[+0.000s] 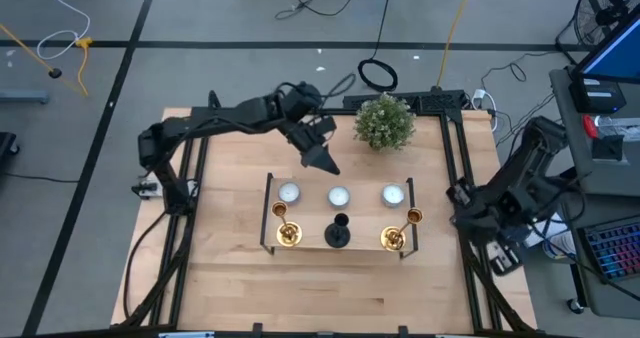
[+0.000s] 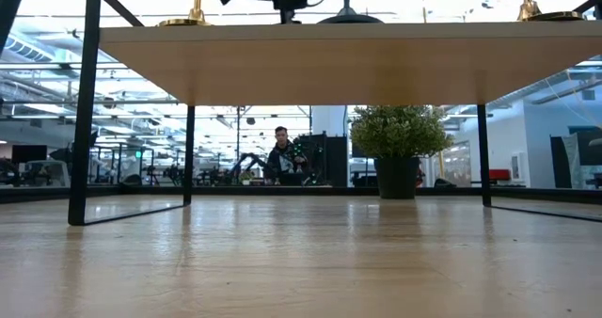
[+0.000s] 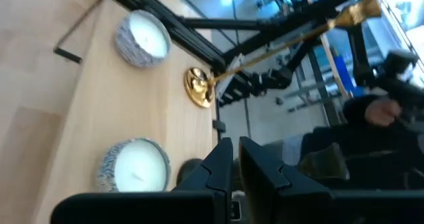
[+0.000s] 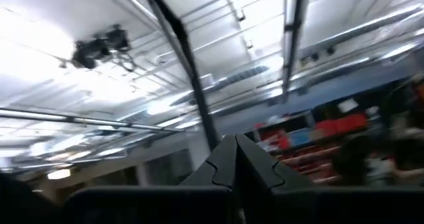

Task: Pick & Place candle stick holders
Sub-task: Adjust the black candleholder on the shelf

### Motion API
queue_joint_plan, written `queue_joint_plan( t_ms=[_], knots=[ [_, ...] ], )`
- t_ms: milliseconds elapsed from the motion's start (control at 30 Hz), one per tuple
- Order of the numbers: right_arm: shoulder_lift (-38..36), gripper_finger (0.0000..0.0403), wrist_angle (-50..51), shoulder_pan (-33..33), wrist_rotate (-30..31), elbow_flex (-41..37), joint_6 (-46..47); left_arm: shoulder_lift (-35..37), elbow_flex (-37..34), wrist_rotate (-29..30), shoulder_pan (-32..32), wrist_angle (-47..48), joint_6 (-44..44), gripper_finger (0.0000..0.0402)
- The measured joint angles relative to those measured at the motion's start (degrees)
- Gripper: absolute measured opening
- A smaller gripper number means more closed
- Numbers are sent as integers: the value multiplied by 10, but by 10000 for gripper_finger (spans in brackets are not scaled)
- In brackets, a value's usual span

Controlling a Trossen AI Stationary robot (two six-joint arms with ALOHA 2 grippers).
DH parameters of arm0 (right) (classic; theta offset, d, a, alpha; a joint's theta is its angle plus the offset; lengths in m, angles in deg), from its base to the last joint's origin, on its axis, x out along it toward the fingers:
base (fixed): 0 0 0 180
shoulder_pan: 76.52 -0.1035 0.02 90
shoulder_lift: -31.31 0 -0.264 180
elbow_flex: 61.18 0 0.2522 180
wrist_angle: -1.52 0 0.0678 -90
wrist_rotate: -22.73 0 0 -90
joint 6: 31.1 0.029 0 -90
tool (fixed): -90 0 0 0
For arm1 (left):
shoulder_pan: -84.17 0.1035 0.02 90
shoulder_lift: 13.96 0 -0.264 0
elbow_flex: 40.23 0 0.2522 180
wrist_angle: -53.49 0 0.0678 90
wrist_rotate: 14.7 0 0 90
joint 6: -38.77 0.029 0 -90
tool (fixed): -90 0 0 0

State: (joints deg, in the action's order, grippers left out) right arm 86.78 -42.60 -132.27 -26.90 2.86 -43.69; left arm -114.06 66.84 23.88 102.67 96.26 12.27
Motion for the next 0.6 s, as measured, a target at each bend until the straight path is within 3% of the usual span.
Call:
queue_joint_plan(
  t_ms=[233, 400, 600],
  knots=[
    [-39, 0, -57, 11, 167, 0, -148, -34, 0, -57, 1, 6, 24, 30],
    [-51, 0, -59, 34, 181, 0, -211, -35, 0, -49, -7, 63, 87, 29],
    [-47, 0, -52, 56, 215, 0, -224, -32, 0, -27, -34, 87, 163, 5]
  ],
)
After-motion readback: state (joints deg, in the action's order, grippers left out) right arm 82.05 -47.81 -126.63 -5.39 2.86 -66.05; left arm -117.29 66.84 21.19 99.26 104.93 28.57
